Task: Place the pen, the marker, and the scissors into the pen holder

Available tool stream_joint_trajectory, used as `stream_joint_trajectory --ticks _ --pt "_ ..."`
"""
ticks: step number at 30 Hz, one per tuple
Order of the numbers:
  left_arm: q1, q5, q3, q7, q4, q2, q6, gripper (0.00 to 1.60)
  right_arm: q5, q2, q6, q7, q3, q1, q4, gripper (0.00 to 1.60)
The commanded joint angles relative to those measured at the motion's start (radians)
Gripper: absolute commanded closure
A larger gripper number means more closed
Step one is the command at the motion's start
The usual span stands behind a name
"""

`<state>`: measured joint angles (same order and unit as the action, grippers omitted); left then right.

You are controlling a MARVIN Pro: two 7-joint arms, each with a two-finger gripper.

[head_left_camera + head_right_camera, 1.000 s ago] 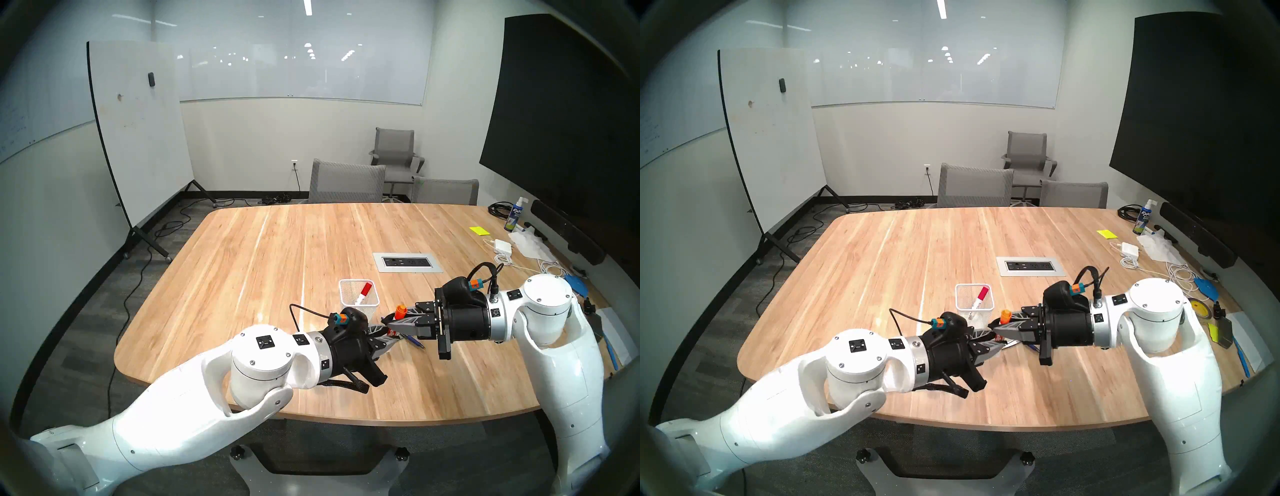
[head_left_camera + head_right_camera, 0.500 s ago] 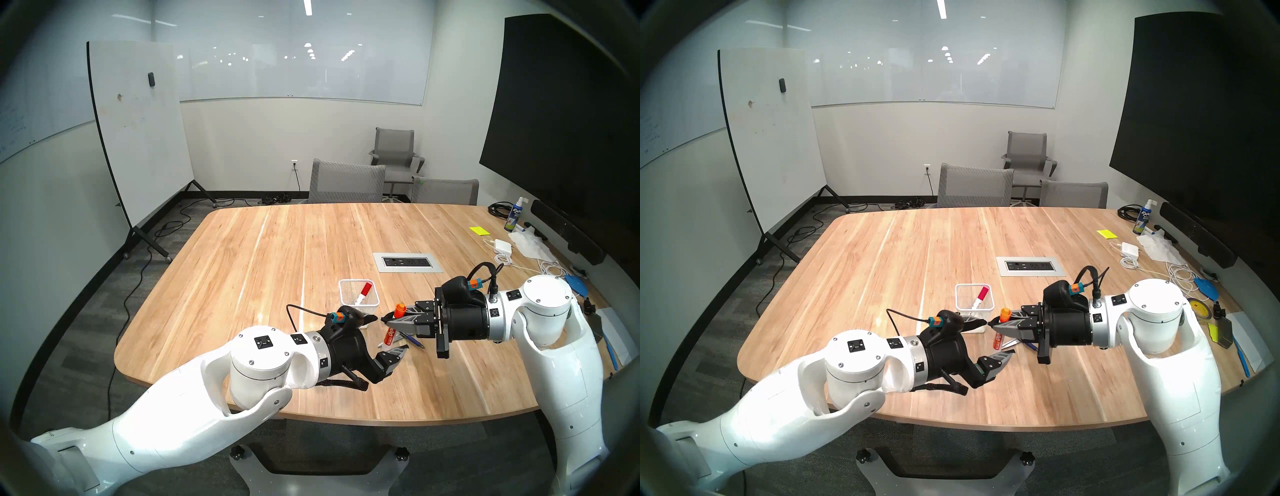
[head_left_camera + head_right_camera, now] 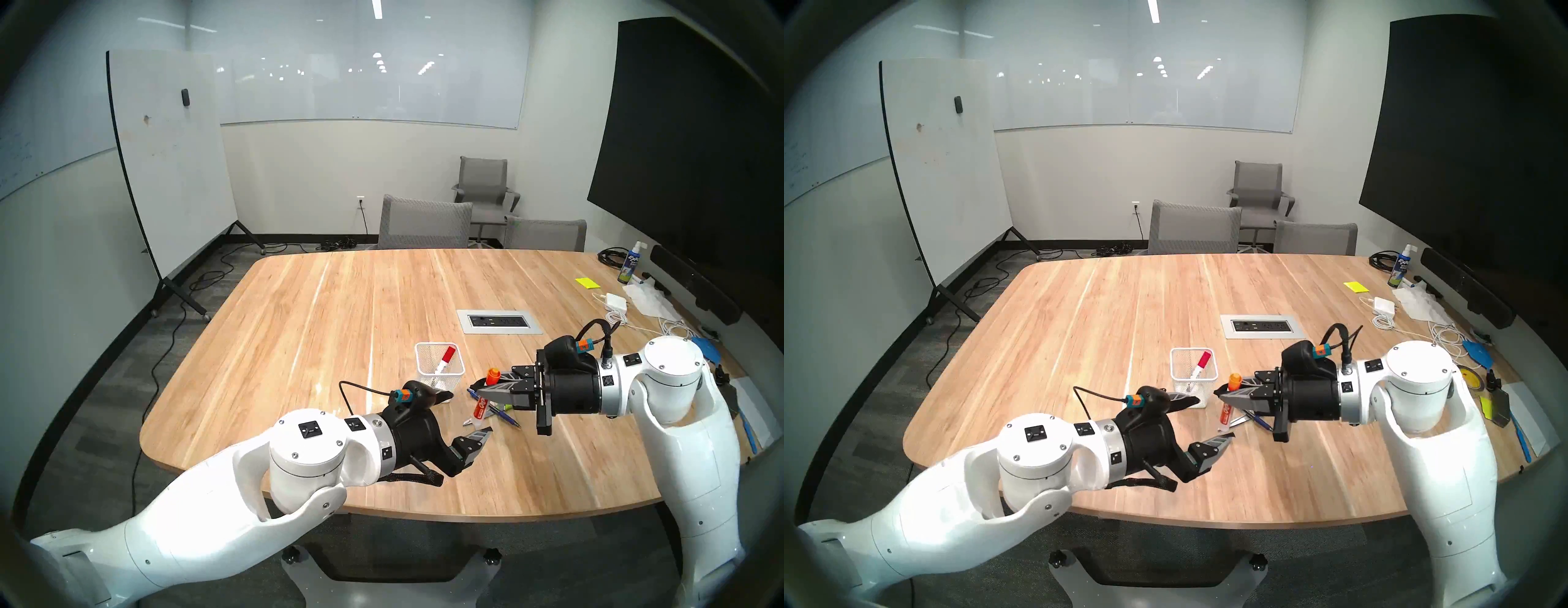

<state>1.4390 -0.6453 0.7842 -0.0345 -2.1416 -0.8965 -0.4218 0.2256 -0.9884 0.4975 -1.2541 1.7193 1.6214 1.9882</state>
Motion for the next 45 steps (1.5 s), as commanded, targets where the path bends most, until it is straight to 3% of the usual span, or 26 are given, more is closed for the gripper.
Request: stream_joint_trajectory --ticks 1,7,16,27,45 --pt "0.094 -0.006 0.034 0.044 -0.090 0.080 0.042 0.00 -0.014 -0.010 -0.003 0.020 -0.014 -0.007 0.020 1.60" --pt "0.168 -0.013 0.067 0.090 -0.140 0.159 0.076 0.00 -0.028 -0.018 0.004 0.042 -0.027 -0.013 0.024 1.60" --pt "0.224 -0.032 0.106 0.126 -0.147 0.226 0.111 0.00 -0.055 -0.040 0.022 0.079 -0.064 -0.039 0.031 1.60" --pt "0.227 -0.039 0.120 0.144 -0.127 0.241 0.119 0.00 -0.068 -0.075 0.080 0.123 -0.107 -0.146 0.012 1.60" --pt "0.208 -0.051 0.133 0.150 -0.083 0.232 0.141 0.00 -0.143 -0.144 0.150 0.210 -0.242 -0.293 -0.067 1.60"
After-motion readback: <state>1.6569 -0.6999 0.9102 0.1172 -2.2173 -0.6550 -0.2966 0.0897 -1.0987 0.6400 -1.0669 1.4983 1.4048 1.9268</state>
